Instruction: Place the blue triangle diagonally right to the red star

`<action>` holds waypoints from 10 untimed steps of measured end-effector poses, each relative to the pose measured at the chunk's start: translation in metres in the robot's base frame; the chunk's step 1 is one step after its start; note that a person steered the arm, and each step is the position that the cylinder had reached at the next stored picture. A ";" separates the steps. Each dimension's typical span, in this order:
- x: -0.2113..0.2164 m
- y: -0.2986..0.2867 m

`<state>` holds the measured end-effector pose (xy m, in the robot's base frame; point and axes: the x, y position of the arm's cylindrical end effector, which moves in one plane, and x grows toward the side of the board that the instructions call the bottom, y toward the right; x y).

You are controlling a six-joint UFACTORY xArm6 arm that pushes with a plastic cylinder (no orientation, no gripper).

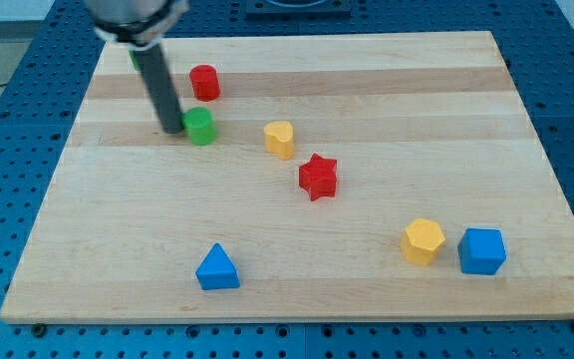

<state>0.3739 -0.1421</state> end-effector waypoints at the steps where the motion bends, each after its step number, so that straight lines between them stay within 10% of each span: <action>1: 0.010 0.018; 5: 0.017 0.067; 8: 0.245 0.033; 10: 0.245 0.036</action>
<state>0.6188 -0.1059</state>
